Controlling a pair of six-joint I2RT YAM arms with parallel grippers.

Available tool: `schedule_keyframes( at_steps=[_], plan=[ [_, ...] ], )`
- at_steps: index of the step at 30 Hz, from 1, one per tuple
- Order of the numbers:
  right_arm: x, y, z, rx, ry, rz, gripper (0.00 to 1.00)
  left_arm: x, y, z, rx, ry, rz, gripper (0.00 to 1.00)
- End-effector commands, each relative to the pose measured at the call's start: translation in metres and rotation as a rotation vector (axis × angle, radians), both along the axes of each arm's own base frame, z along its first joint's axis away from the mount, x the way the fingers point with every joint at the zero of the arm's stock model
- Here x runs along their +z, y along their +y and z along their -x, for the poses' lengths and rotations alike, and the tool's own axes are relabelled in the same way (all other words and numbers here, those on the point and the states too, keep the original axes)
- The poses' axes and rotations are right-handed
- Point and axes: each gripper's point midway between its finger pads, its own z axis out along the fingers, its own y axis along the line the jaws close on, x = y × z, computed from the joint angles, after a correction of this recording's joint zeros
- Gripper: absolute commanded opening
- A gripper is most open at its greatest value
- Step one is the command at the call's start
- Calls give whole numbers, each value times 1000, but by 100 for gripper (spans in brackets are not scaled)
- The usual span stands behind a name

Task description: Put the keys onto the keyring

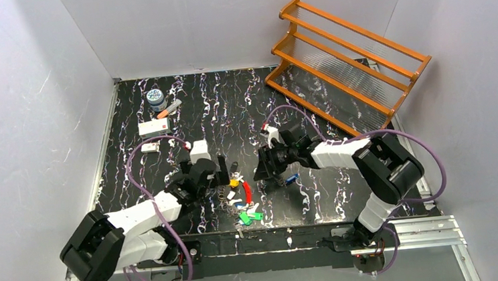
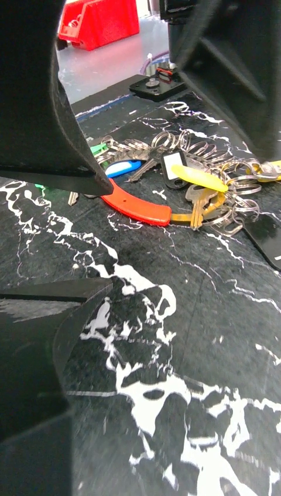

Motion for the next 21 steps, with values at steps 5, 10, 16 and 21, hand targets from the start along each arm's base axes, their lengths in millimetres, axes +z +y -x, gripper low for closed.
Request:
schedule_keyframes(
  at_steps=[5,10,16,21],
  plan=[
    [-4,27,14,83,43,13,55,-33,18,11,135,342,207,98],
    [-12,34,19,105,74,26,48,-40,4,22,89,411,302,85],
    [-19,39,19,102,112,36,38,-48,-11,29,30,467,350,67],
    [-33,41,14,84,118,104,30,-53,-19,30,-11,501,356,48]
  ],
)
